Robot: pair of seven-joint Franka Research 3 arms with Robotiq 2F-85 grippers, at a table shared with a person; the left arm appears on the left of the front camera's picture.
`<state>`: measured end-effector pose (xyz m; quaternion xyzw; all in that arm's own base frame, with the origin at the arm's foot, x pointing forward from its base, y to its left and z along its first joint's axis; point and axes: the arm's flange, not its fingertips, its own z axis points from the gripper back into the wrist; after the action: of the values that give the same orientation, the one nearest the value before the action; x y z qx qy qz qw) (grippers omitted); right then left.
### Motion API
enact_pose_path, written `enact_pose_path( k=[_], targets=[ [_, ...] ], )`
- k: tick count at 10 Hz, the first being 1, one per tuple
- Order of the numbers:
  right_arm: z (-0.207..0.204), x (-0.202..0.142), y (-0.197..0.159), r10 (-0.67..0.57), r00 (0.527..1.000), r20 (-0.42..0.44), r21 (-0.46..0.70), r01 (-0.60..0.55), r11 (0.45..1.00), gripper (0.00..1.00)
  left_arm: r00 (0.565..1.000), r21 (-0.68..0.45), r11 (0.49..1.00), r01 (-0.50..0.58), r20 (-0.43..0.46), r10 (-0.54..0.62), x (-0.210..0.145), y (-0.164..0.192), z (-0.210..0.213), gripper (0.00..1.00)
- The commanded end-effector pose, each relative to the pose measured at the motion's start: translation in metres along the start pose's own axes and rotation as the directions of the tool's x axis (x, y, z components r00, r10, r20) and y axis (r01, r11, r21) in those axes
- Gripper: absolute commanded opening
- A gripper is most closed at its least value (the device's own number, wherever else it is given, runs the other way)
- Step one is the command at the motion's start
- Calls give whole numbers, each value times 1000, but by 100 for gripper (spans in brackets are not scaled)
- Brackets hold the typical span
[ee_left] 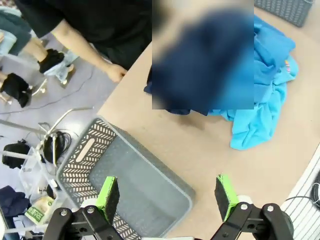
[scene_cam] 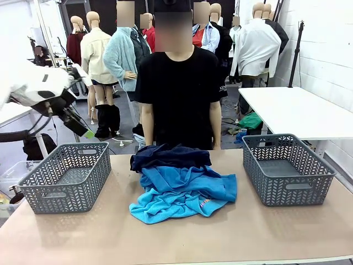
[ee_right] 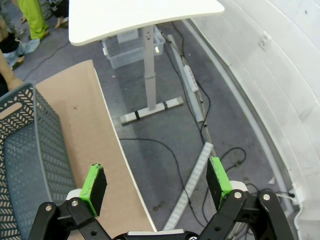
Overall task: Sort the tops and bottoms.
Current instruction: Lift clothes from the center of the table with your left hand.
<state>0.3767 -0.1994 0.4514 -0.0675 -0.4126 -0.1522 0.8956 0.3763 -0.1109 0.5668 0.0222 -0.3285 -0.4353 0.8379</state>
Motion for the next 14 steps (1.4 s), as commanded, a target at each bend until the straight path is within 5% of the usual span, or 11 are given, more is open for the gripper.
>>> enact_pose_path(
  k=[1,5,7,11,14],
  targets=[
    [1,0,-1,3,1000,-10,0,-3,1000,100,998,82,995,-58,9,57,-21,13,20,100],
    [1,0,-1,3,1000,-10,0,-3,1000,100,998,60,997,-56,12,55,-18,20,22,100],
    [1,0,-1,3,1000,-10,0,-3,1000,100,997,-149,986,73,34,-69,27,20,-26,100],
    [1,0,-1,3,1000,-10,0,-3,1000,100,951,-415,870,266,-32,-307,104,1,-110,100],
    [1,0,-1,3,1000,-10,0,-3,1000,100,896,-483,808,338,-99,-434,108,-5,-175,100]
  ],
)
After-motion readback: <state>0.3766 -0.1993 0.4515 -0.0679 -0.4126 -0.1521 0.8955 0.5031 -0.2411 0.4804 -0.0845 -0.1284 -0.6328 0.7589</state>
